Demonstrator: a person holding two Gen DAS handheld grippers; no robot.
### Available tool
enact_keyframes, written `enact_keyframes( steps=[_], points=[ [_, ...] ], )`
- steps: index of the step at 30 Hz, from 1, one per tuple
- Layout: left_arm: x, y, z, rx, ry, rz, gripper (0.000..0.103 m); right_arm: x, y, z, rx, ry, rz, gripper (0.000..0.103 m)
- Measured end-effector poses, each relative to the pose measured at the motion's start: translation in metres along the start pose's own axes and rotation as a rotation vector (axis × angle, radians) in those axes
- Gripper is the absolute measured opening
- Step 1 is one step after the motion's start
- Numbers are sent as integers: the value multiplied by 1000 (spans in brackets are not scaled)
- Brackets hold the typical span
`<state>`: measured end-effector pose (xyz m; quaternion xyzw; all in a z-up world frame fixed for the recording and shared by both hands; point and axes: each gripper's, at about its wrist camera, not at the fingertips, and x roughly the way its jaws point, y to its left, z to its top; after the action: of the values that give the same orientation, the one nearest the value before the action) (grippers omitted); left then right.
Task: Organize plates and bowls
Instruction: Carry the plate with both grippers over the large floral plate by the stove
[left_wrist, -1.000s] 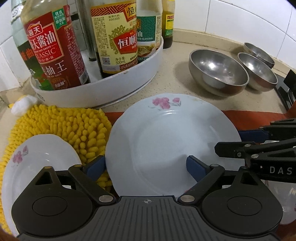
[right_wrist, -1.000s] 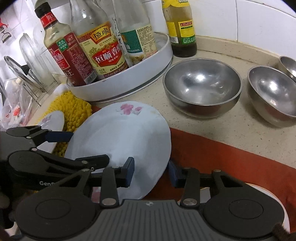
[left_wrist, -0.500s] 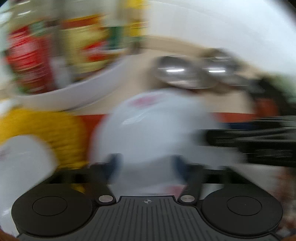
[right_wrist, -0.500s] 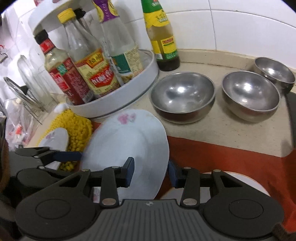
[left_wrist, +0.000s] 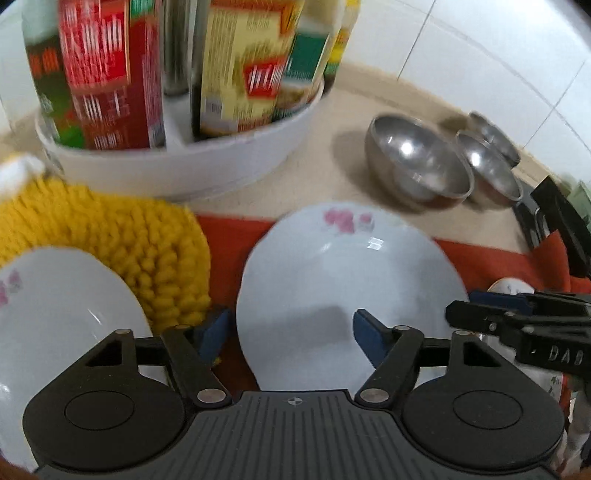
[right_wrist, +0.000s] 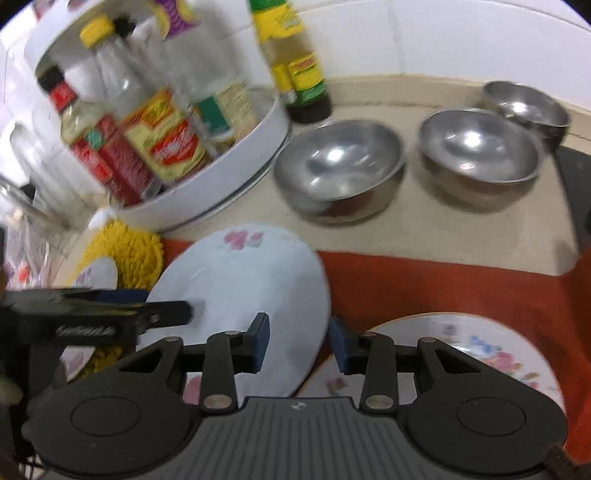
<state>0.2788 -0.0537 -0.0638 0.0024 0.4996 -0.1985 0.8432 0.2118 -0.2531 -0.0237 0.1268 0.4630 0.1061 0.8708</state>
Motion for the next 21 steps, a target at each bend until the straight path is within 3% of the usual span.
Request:
enact_keyframes(
  steps=[4, 6, 14, 21],
  points=[
    [6, -21, -6, 115, 4, 47, 85, 13, 8, 1, -25, 8, -27, 44],
    [5, -23, -8, 123, 1, 51, 85, 13, 8, 1, -24, 5, -28, 44],
    [-14, -26, -6, 126, -8, -11, 85, -8, 2, -2, 65, -33, -26, 44],
    [-13, -52, -9, 198, 4, -59, 85, -39, -9, -15, 131, -55, -68, 44]
  ],
)
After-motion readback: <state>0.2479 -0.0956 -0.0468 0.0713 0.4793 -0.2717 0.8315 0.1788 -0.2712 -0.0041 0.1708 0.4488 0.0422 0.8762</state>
